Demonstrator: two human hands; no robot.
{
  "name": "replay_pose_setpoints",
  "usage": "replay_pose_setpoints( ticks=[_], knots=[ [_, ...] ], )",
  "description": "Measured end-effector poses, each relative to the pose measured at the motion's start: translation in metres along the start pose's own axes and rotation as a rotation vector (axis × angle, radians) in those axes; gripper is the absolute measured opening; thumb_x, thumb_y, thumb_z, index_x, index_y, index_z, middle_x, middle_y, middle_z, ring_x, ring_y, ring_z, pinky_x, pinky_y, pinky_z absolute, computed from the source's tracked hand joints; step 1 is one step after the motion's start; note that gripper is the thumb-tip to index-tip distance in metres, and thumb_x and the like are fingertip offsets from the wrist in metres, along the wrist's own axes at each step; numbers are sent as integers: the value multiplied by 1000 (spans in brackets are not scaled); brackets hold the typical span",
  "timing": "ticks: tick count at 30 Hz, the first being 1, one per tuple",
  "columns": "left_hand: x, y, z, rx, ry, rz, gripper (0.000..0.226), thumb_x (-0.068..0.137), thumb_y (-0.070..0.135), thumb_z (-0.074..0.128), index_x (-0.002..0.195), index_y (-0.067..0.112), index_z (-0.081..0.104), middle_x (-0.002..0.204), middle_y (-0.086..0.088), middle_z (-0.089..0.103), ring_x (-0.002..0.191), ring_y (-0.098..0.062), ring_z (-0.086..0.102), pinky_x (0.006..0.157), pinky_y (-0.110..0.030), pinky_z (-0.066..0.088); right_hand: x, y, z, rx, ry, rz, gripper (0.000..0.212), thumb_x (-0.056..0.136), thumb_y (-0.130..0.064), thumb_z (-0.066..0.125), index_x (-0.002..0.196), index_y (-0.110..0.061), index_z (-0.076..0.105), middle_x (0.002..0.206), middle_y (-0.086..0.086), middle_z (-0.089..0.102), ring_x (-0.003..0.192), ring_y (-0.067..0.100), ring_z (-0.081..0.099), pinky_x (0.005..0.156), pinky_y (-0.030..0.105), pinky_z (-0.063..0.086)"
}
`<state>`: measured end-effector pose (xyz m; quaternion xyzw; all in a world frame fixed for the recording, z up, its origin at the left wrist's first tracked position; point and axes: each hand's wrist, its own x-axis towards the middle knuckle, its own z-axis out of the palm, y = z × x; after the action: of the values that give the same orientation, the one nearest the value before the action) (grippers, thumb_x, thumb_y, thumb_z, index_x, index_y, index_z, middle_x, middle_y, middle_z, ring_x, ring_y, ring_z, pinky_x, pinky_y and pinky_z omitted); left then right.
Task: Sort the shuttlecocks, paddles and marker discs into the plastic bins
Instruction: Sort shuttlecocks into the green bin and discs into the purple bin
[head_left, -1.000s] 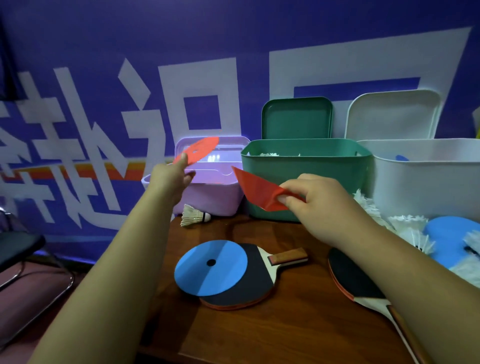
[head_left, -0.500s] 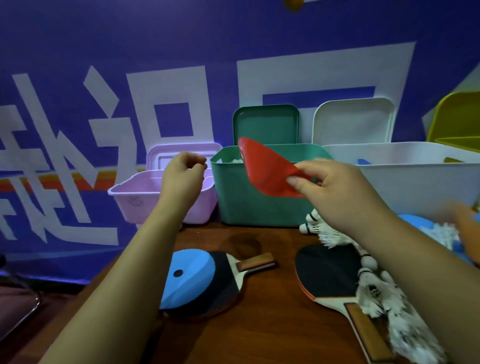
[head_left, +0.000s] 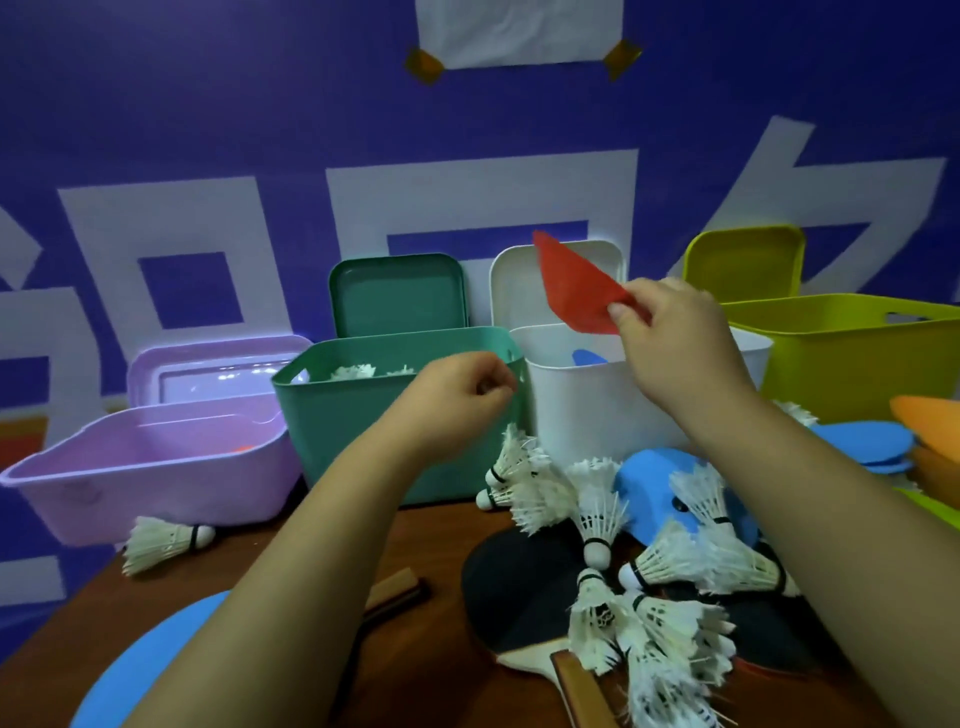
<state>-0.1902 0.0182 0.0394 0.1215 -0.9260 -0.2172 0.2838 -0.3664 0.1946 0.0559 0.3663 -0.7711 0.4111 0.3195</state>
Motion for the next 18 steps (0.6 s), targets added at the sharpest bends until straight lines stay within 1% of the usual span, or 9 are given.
replay_pose_setpoints(
  ticks=[2, 4, 5, 7, 10, 12, 14, 16, 18],
  knots=[
    [9, 7, 6, 66, -118, 12, 14, 98, 30, 63, 107, 29, 73, 94, 17, 68, 86, -3, 62, 72, -22, 46, 11, 17, 6, -200, -112, 64, 33, 103, -33, 50, 125, -24, 72, 111, 12, 64, 108, 42, 57, 89, 42, 45],
    [14, 10, 12, 113, -204, 17, 14, 98, 33, 63, 107, 30, 73, 96, 17, 69, 90, -7, 64, 75, -25, 47, 12, 25, 8, -277, -263, 180, 44, 102, -34, 52, 144, -26, 62, 130, 18, 60, 122, 45, 54, 104, 47, 45],
    [15, 10, 15, 141, -247, 21, 14, 98, 34, 63, 106, 30, 73, 96, 18, 69, 90, -6, 64, 74, -25, 47, 8, 28, 8, -264, -293, 223, 46, 102, -34, 53, 147, -27, 59, 137, 18, 58, 127, 45, 52, 109, 47, 43],
    [15, 10, 20, 177, -343, 33, 12, 97, 38, 63, 102, 34, 73, 92, 20, 70, 87, -3, 66, 77, -27, 50, -2, 32, 6, -207, -262, 243, 42, 101, -33, 51, 141, -28, 64, 143, 14, 57, 131, 42, 50, 112, 48, 44],
    [8, 14, 20, 141, -555, 43, 13, 98, 42, 64, 99, 33, 73, 90, 17, 75, 82, -3, 72, 84, -37, 60, -26, 29, 1, -106, -215, 218, 30, 99, -29, 53, 119, -27, 75, 127, 9, 63, 121, 36, 55, 104, 45, 49],
    [0, 22, 18, 115, -739, 45, 22, 99, 49, 63, 102, 30, 73, 94, 12, 77, 86, -10, 74, 87, -41, 61, -44, 22, -5, -27, -223, 210, 23, 99, -28, 56, 107, -27, 78, 115, 4, 65, 109, 26, 58, 91, 34, 46],
    [-7, 32, 18, 101, -915, 35, 32, 98, 54, 64, 106, 24, 73, 94, 10, 77, 91, -16, 74, 87, -40, 61, -63, 10, -15, 54, -243, 207, 21, 101, -28, 58, 102, -29, 79, 106, -7, 67, 98, 13, 58, 81, 27, 40],
    [-13, 41, 23, 113, -1034, 22, 40, 94, 56, 67, 111, 20, 71, 93, 10, 77, 92, -14, 74, 86, -36, 59, -81, 2, -25, 105, -255, 185, 20, 100, -30, 59, 99, -32, 79, 101, -15, 69, 92, 5, 59, 80, 26, 42],
    [-19, 49, 31, 162, -1092, 19, 46, 88, 59, 73, 115, 23, 68, 94, 10, 75, 90, -11, 74, 85, -35, 59, -99, -2, -33, 131, -259, 174, 19, 100, -32, 60, 97, -35, 79, 98, -18, 71, 89, 0, 61, 78, 23, 45]
  ],
)
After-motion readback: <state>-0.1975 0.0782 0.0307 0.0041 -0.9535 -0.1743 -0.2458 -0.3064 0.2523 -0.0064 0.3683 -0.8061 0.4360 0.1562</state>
